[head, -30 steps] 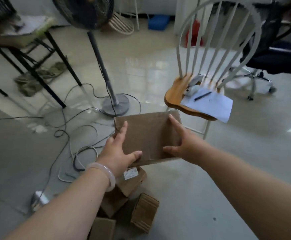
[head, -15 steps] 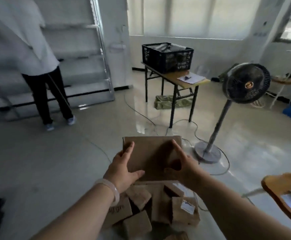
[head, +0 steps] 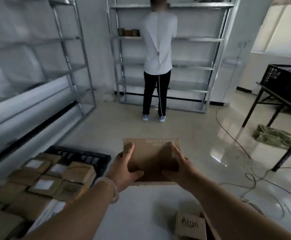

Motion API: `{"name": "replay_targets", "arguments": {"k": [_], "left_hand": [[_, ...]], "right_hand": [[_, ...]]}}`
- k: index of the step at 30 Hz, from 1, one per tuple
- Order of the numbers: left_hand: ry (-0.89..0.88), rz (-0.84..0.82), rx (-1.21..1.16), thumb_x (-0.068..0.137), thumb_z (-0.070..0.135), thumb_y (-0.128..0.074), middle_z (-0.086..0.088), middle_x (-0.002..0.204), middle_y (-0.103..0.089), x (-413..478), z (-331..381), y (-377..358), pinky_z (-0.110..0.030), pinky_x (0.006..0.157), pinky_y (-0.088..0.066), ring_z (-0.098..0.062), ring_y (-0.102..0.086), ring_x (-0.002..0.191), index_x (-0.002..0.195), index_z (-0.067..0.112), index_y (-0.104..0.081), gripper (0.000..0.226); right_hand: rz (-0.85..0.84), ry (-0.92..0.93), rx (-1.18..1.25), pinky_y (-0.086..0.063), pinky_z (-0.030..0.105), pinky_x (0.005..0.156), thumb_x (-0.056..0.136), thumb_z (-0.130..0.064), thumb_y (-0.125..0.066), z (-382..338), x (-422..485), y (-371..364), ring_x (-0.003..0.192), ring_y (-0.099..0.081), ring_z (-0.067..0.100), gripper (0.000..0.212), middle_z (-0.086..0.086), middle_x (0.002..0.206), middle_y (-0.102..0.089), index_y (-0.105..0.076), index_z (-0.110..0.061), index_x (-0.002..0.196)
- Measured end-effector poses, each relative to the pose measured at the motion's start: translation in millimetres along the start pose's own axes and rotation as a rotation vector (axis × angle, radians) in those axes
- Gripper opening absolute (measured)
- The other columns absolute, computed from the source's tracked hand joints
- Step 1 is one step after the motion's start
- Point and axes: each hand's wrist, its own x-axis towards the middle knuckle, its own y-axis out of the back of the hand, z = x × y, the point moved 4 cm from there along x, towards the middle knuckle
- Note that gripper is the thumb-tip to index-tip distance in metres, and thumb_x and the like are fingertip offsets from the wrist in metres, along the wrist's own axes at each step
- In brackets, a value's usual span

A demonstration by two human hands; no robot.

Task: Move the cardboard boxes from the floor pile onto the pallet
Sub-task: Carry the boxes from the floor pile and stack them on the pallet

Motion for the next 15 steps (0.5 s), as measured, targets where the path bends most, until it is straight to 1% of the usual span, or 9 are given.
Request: {"name": "replay_targets", "arguments": {"k": [3,5,6,8,9,10,12,15], "left_hand": [[0.063,0.054,0.043,0.080,0.043,-0.076,-0.005,0.153,-0.027,1,-52,51,-0.029,0.105,-0.034,-0.024,-0.037,0.135,0.153,0.046,0.000,0.106],[0.111,0.059,0.040,0.080,0.045,-0.076,-0.004,0.152,-0.028,1,-81,73,-0.035,0.108,-0.036,-0.025,-0.038,0.134,0.152,0.048,0.002,0.106],[0.136,0.062,0.018,0.080,0.043,-0.076,-0.004,0.152,-0.028,1,-93,82,-0.039,0.110,-0.036,-0.026,-0.038,0.134,0.152,0.048,0.002,0.107],[0.175,0.080,-0.041,0.079,0.040,-0.078,-0.006,0.152,-0.026,4,-113,96,-0.040,0.112,-0.034,-0.026,-0.036,0.135,0.153,0.046,0.001,0.108],[0.186,0.093,-0.061,0.080,0.039,-0.078,-0.006,0.152,-0.026,8,-122,102,-0.040,0.112,-0.034,-0.026,-0.035,0.135,0.154,0.044,0.000,0.108],[0.195,0.106,-0.076,0.080,0.038,-0.078,-0.006,0.152,-0.026,12,-130,107,-0.041,0.112,-0.035,-0.025,-0.035,0.135,0.154,0.043,-0.001,0.108],[0.220,0.129,-0.106,0.080,0.038,-0.078,-0.005,0.151,-0.026,22,-145,114,-0.039,0.112,-0.037,-0.023,-0.036,0.134,0.155,0.042,-0.002,0.107],[0.255,0.162,-0.127,0.081,0.040,-0.077,-0.002,0.151,-0.025,44,-160,121,-0.029,0.107,-0.037,-0.018,-0.037,0.130,0.154,0.043,-0.002,0.104]], "right_hand": [[-0.062,0.038,-0.031,-0.045,0.038,0.099,0.077,-0.030,-0.082,-40,37,-56,0.117,-0.051,0.025,0.109,0.012,0.134,-0.048,-0.007,-0.047,0.154],[-0.121,0.055,-0.034,-0.046,0.037,0.096,0.078,-0.032,-0.080,-59,55,-86,0.116,-0.051,0.025,0.108,0.011,0.134,-0.048,-0.004,-0.051,0.153],[-0.155,0.066,-0.040,-0.045,0.034,0.092,0.079,-0.034,-0.079,-67,63,-97,0.114,-0.051,0.023,0.107,0.008,0.132,-0.048,-0.001,-0.055,0.150],[-0.213,0.092,-0.063,-0.040,0.027,0.083,0.080,-0.039,-0.077,-83,80,-115,0.107,-0.050,0.018,0.106,0.001,0.124,-0.047,0.004,-0.065,0.143],[-0.234,0.110,-0.073,-0.039,0.025,0.079,0.081,-0.041,-0.077,-91,89,-121,0.104,-0.049,0.016,0.105,-0.001,0.122,-0.046,0.005,-0.066,0.142],[-0.256,0.130,-0.085,-0.038,0.023,0.077,0.081,-0.042,-0.077,-98,100,-128,0.102,-0.048,0.015,0.105,-0.001,0.123,-0.045,0.004,-0.064,0.144],[-0.301,0.158,-0.102,-0.039,0.022,0.075,0.081,-0.042,-0.076,-107,122,-139,0.101,-0.049,0.014,0.106,-0.001,0.122,-0.044,0.003,-0.055,0.150],[-0.359,0.190,-0.116,-0.046,0.026,0.078,0.083,-0.041,-0.074,-114,161,-152,0.098,-0.055,0.016,0.105,0.003,0.119,-0.050,0.003,-0.050,0.152]]}}
